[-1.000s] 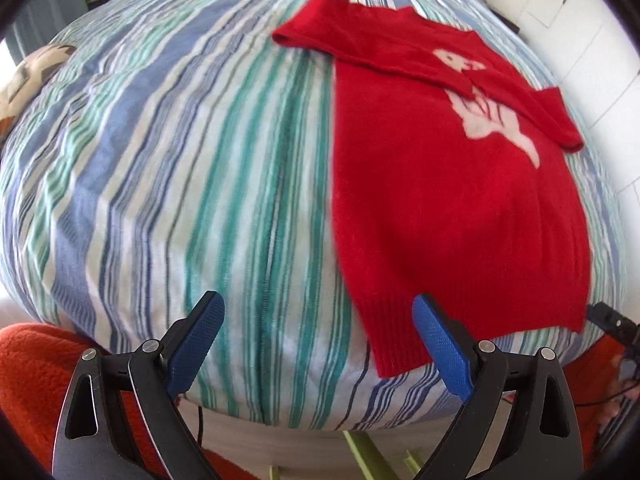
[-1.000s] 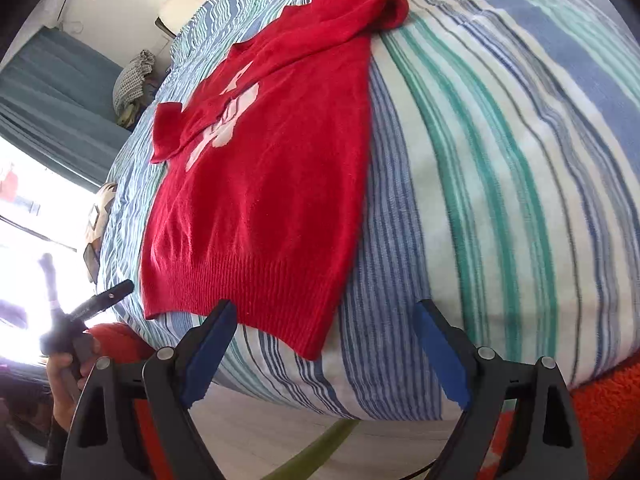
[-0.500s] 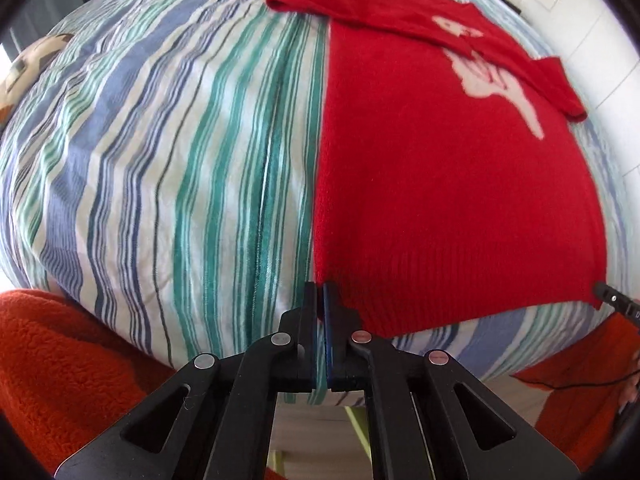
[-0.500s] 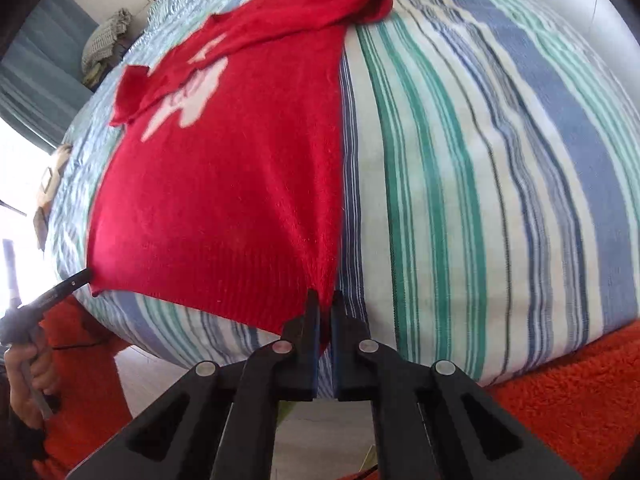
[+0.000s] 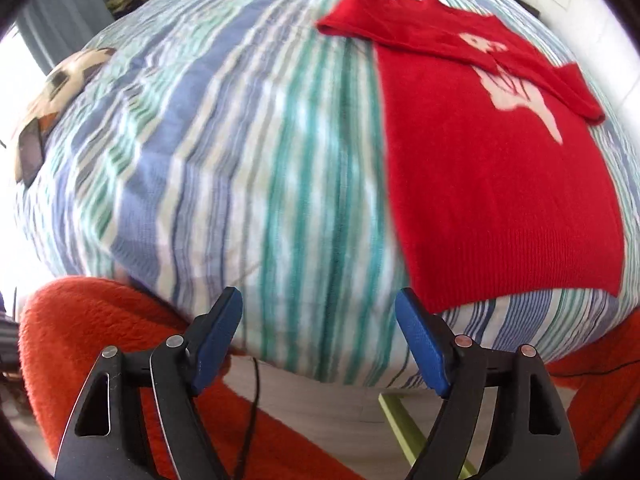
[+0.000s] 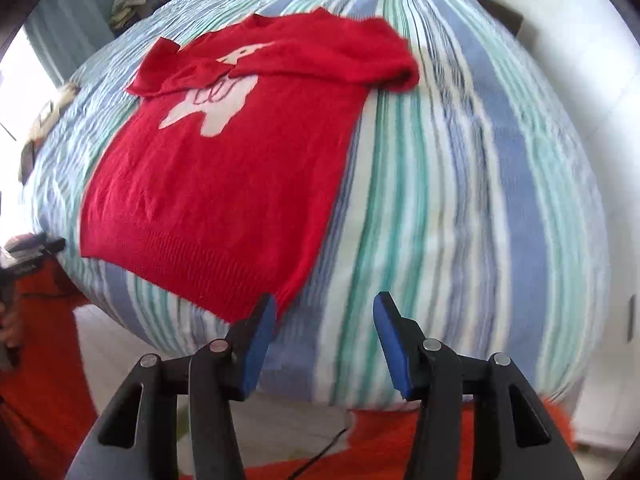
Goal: Fold small clothes
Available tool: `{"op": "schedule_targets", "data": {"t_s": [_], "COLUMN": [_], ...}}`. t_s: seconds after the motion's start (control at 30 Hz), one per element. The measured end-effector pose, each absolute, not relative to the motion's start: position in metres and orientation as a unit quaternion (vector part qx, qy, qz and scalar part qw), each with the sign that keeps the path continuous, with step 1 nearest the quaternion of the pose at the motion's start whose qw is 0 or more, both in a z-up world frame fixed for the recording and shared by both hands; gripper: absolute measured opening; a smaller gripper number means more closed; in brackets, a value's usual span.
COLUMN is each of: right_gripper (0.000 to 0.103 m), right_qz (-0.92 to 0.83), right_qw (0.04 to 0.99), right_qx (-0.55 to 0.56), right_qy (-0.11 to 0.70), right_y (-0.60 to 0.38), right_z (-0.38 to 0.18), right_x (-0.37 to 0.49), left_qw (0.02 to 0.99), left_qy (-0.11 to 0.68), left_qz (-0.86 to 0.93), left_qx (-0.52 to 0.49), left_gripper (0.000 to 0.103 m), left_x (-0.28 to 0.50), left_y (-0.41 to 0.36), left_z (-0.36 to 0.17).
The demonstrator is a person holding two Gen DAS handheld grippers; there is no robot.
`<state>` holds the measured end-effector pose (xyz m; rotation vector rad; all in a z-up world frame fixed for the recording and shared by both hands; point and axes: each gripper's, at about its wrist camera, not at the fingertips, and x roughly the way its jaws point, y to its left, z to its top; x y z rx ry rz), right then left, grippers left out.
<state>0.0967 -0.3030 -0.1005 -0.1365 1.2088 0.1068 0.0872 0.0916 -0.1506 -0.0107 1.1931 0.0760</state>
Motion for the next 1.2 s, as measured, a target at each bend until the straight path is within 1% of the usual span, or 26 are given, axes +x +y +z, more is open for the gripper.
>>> {"op": "schedule_targets", "data": {"t_s": [0.1, 0.2, 0.23, 0.3, 0.37, 0.47, 0.5, 0.53, 0.57, 0.6, 0.7, 0.77, 0.87, 0.93, 1.03, 1.2], "right_gripper": [0.051, 0.051, 0.051, 0.051, 0.051, 0.050, 0.048, 0.029, 0.007, 0.007, 0.007, 0.007, 0.007, 0.007, 0.007, 0.007], "right_qz": [0.069, 0.148, 0.174, 0.200, 0.197, 0.175, 0.172, 0.172, 0.161, 0.148, 0.103, 0.049, -0.052, -0.116, -0.179, -0.204], "right_qw": [0.832, 0.841, 0.839, 0.834, 0.825, 0.826, 0.830, 0.834, 0.843, 0.857, 0.901, 0.918, 0.921, 0.911, 0.882, 0.847], "right_qx": [-0.173, -0.210, -0.209, -0.214, -0.226, -0.233, -0.217, -0.191, -0.174, -0.153, -0.036, 0.048, 0.142, 0.177, 0.245, 0.342], "right_qy": [0.522, 0.477, 0.471, 0.468, 0.479, 0.482, 0.485, 0.487, 0.483, 0.470, 0.419, 0.390, 0.359, 0.354, 0.361, 0.352], "right_y": [-0.285, -0.249, -0.234, -0.206, -0.183, -0.164, -0.161, -0.165, -0.172, -0.184, -0.254, -0.329, -0.439, -0.496, -0.561, -0.602], "right_z": [-0.069, -0.064, -0.071, -0.093, -0.121, -0.155, -0.161, -0.163, -0.160, -0.150, -0.105, -0.077, -0.060, -0.067, -0.098, -0.143], "right_x": [0.146, 0.205, 0.228, 0.269, 0.303, 0.339, 0.344, 0.348, 0.348, 0.345, 0.323, 0.295, 0.235, 0.196, 0.161, 0.124], "left_qw": [0.850, 0.871, 0.872, 0.855, 0.842, 0.843, 0.843, 0.843, 0.843, 0.843, 0.843, 0.841, 0.841, 0.843, 0.845, 0.843], "left_qy": [0.520, 0.473, 0.468, 0.493, 0.512, 0.509, 0.511, 0.512, 0.513, 0.514, 0.514, 0.517, 0.519, 0.517, 0.516, 0.522], "left_qz": [0.065, 0.091, 0.102, 0.118, 0.113, 0.115, 0.113, 0.113, 0.113, 0.112, 0.112, 0.111, 0.111, 0.113, 0.115, 0.123], "left_qx": [-0.060, -0.096, -0.099, -0.106, -0.130, -0.130, -0.127, -0.123, -0.118, -0.113, -0.109, -0.112, -0.108, -0.097, -0.079, -0.044], "left_gripper": [0.081, 0.081, 0.081, 0.081, 0.081, 0.081, 0.081, 0.081, 0.081, 0.081, 0.081, 0.081, 0.081, 0.081, 0.081, 0.081], "left_x": [0.091, 0.101, 0.100, 0.108, 0.111, 0.107, 0.105, 0.105, 0.106, 0.107, 0.109, 0.109, 0.109, 0.109, 0.110, 0.109], "left_y": [0.122, 0.139, 0.140, 0.149, 0.154, 0.158, 0.157, 0.155, 0.154, 0.153, 0.151, 0.150, 0.147, 0.144, 0.137, 0.126], "left_z": [-0.131, -0.134, -0.139, -0.155, -0.164, -0.163, -0.161, -0.162, -0.162, -0.162, -0.163, -0.165, -0.166, -0.166, -0.167, -0.172]}}
